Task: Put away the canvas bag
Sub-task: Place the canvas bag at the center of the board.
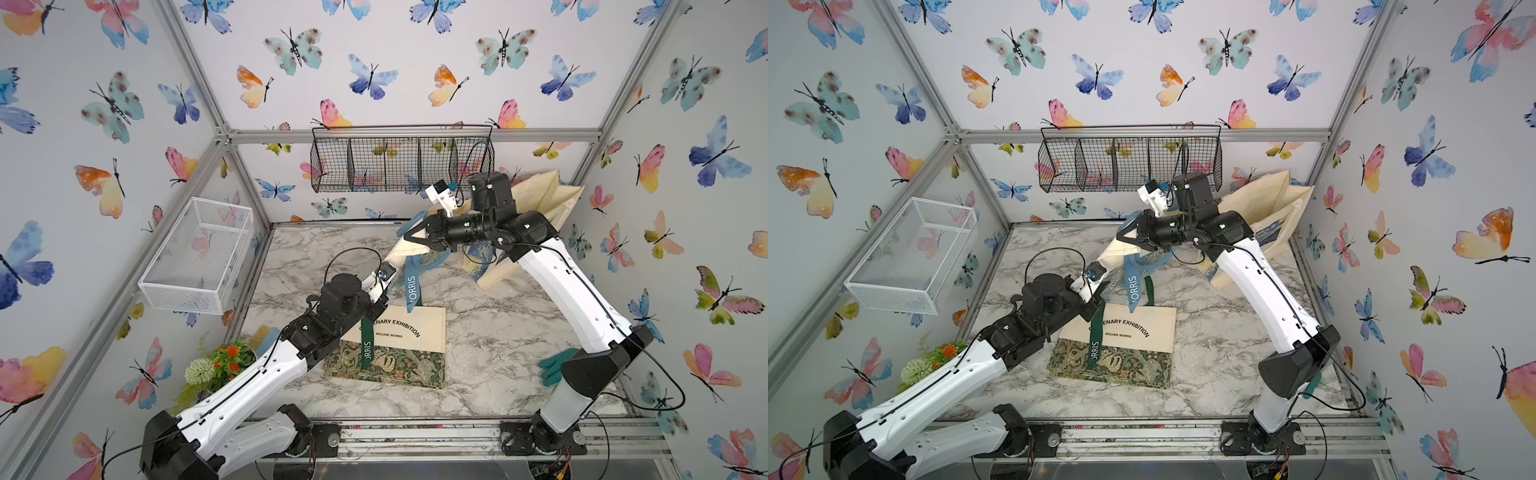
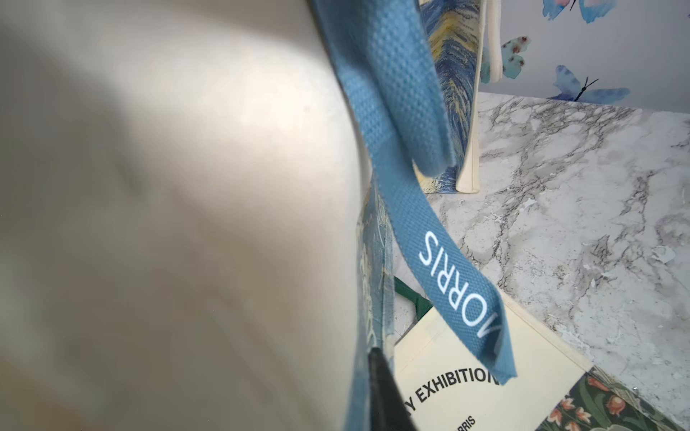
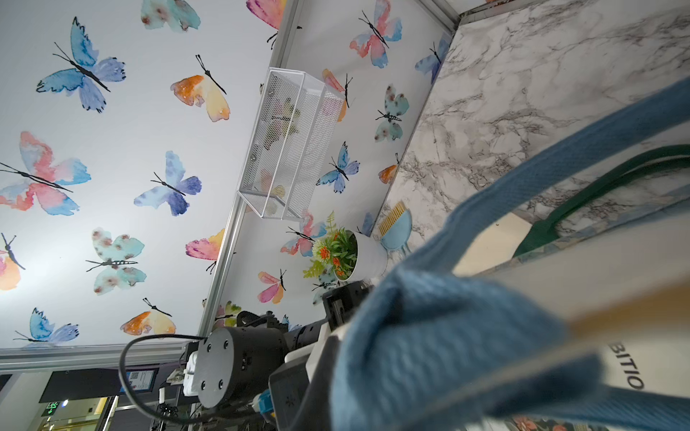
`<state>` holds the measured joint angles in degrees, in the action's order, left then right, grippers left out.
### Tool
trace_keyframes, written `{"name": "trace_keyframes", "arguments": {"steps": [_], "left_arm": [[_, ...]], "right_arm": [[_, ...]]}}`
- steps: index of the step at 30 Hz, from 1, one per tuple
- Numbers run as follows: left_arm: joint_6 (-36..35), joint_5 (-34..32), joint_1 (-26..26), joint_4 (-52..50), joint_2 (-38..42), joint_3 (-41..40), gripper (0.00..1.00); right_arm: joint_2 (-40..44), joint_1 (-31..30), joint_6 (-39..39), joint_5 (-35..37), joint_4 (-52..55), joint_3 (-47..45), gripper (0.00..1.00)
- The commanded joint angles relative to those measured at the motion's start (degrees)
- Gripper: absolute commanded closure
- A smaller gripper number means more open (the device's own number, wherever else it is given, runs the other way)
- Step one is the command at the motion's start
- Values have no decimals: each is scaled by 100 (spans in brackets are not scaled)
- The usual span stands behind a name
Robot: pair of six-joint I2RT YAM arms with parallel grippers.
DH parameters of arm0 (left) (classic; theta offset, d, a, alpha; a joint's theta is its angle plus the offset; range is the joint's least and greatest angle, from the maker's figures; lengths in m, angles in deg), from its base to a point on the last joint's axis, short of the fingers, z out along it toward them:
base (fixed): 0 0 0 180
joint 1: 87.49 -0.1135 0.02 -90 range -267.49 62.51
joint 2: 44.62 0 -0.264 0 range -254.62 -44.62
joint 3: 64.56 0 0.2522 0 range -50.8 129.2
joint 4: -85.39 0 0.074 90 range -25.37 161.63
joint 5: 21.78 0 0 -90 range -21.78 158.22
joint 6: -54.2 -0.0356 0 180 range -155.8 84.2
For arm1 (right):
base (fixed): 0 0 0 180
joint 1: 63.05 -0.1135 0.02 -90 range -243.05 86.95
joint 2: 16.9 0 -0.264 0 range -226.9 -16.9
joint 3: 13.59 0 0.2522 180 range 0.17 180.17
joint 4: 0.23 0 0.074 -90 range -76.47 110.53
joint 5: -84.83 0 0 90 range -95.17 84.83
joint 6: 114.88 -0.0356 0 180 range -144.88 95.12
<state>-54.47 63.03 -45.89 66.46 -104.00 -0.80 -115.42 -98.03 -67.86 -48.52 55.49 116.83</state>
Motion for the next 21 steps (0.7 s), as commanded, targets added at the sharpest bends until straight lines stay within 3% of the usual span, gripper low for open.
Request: {"name": "trace_keyframes", "arguments": {"steps": [1, 4, 9, 11, 21], "left_arm": [[216, 364, 21, -448, 151, -143, 100], [449, 825, -5, -603, 249, -90, 100], [1062, 3513, -511, -615, 409, 129, 100], [1361, 4252, -650, -517, 425, 255, 100], [2896, 6170, -1129, 535, 444, 420, 100]], "right_arm": [[-24, 53, 53, -30, -497, 289, 98], [-81, 53, 71, 62, -456, 330, 98], [-467, 53, 47, 265, 50, 497, 98], [-686, 53, 20, 198, 194, 476, 98], [-1307, 53, -443, -366, -597, -1087, 98]]}}
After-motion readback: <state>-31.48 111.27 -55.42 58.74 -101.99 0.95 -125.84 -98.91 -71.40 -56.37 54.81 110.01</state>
